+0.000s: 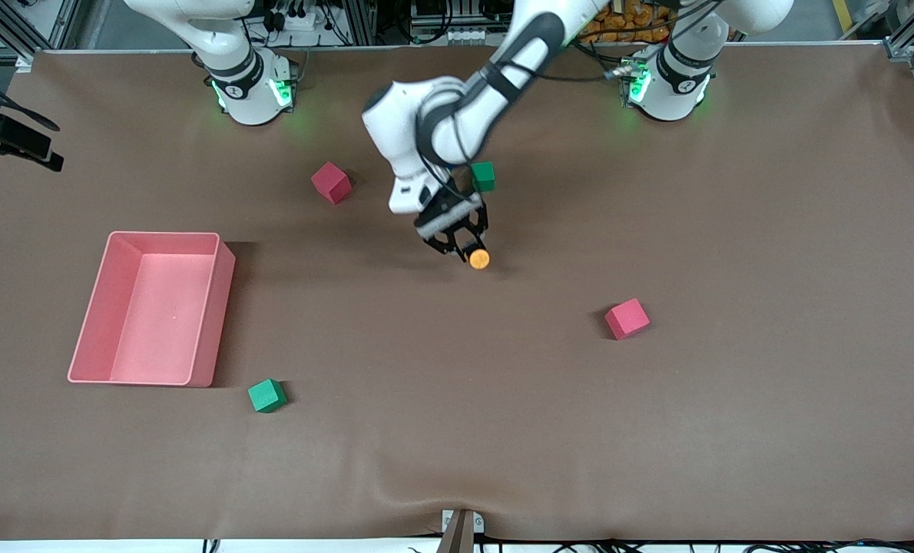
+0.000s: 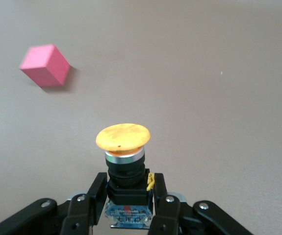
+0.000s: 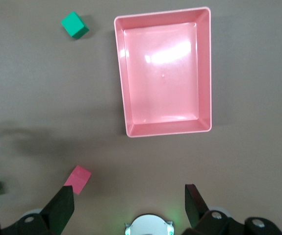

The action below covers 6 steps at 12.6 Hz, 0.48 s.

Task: Place and upright button with both arms
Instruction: 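Lift the button with the left gripper and move it toward the green cube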

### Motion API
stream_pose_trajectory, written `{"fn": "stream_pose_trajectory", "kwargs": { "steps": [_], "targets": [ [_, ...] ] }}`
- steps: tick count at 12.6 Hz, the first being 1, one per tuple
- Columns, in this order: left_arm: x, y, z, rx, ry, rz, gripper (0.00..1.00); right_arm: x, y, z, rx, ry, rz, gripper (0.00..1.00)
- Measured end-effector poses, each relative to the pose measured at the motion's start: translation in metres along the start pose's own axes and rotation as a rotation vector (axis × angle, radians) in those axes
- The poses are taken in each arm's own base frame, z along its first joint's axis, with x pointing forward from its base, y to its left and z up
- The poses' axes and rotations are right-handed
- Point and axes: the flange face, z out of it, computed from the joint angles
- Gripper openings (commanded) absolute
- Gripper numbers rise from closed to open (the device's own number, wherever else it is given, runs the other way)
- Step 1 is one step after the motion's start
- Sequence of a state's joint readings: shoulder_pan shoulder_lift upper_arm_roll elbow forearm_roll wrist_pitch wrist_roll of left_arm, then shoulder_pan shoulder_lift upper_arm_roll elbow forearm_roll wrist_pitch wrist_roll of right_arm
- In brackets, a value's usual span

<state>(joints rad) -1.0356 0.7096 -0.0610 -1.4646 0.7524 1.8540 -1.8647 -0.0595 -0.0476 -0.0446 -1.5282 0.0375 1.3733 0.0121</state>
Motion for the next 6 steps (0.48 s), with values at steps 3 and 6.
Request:
{"fn": "stream_pose_trajectory", "kwargs": {
  "steps": [3, 6],
  "targets": [
    [-0.029, -0.005, -0.019, 0.012, 0.129, 0.013, 0.01, 0.009, 0.001, 0.011, 0.002, -0.018, 0.003, 1.00],
    [-0.056, -0.011, -0.016, 0.043, 0.233, -0.083, 0.02, 0.013, -0.028, 0.014, -0.008, -0.002, -0.050, 1.00]
  ]
}}
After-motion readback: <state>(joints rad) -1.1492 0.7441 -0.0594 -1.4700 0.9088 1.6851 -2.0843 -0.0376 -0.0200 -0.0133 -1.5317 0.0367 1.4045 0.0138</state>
